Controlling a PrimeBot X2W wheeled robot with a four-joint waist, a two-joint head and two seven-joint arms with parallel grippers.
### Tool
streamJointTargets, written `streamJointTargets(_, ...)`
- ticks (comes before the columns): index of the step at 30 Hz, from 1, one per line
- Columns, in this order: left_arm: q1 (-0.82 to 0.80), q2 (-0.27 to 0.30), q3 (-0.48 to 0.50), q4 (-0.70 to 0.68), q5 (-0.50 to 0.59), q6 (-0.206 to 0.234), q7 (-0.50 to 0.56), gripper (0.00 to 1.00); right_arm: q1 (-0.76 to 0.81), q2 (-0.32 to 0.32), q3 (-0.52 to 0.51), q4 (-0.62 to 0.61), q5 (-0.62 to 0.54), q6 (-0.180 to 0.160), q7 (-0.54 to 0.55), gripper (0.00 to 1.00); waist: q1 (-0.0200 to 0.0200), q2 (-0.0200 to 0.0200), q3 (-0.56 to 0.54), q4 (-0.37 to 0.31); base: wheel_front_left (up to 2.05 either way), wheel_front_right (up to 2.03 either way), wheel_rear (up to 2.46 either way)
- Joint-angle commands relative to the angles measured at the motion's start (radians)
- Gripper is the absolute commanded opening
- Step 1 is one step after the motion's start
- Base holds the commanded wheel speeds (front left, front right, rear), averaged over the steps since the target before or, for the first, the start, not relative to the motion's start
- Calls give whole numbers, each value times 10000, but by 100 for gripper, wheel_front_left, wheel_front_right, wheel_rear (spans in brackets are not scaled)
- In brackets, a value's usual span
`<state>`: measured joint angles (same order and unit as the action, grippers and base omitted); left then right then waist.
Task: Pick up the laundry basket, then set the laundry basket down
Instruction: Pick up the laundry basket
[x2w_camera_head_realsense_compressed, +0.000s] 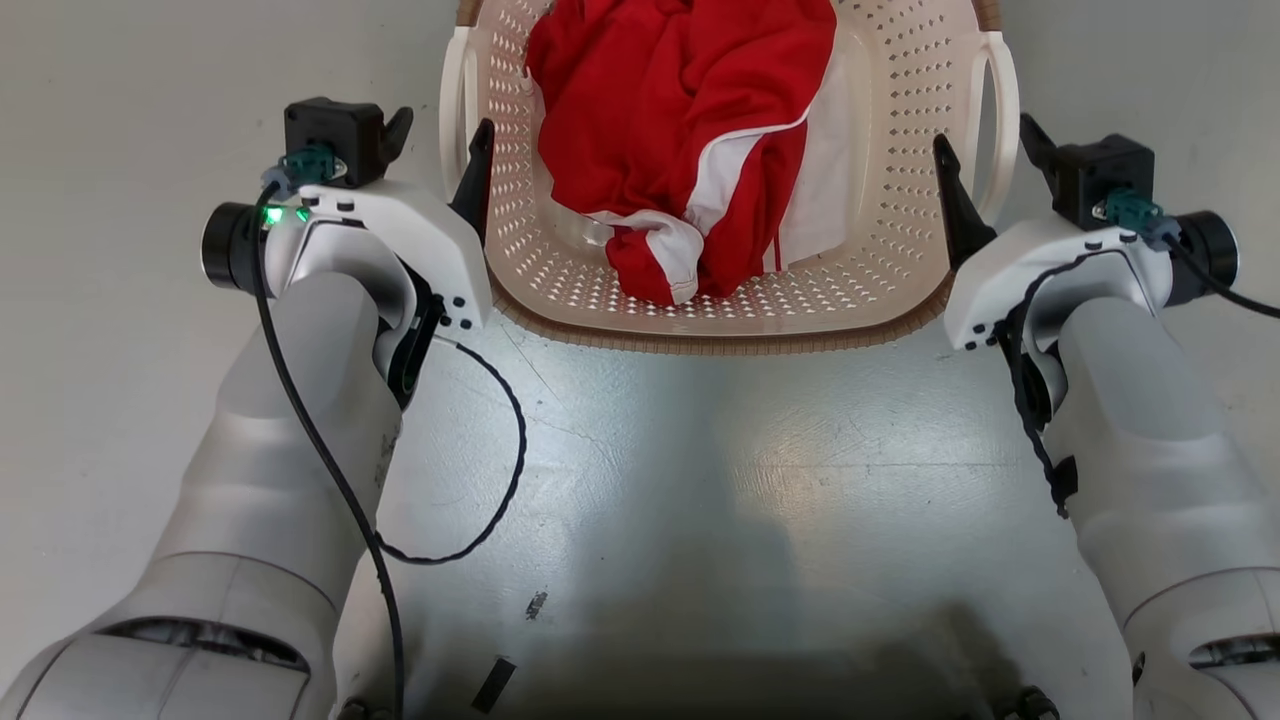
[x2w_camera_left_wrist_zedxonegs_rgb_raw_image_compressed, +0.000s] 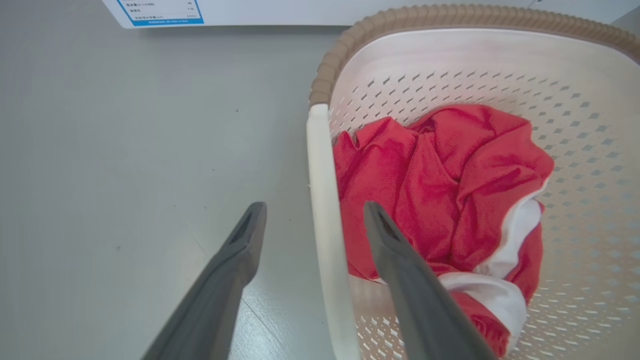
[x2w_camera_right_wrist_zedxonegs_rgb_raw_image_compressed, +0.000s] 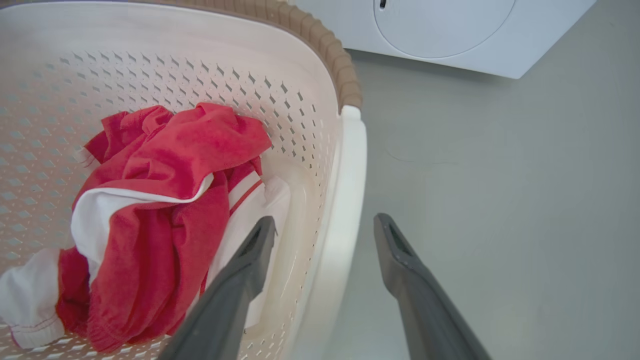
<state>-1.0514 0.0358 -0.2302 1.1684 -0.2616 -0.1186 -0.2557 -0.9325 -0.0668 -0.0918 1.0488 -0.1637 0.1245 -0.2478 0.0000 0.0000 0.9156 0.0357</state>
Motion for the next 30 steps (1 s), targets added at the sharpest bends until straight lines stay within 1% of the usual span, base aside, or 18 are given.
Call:
streamJointTargets(1,21,337,102,-9,52,68,-61,100,146,166,209,6,96,62,-139,100,0,0,15,-10,0,0,0)
streamJointTargets(13,-686,305,-181,810,54,76,74,100,-749,166,491,1139,318,62,-21,100,0,0,247,-112,0,0,0)
streamJointTargets(25,-1194,306,-389,1084,-33,152,701,100,-1494,166,516,1844,484,62,295,100,0,0,400,-193,0,0,0)
streamJointTargets(30,-1283,278,-528,1133,-34,193,944,100,-1612,166,662,2057,753,62,522,100,0,0,408,-181,0,0,0)
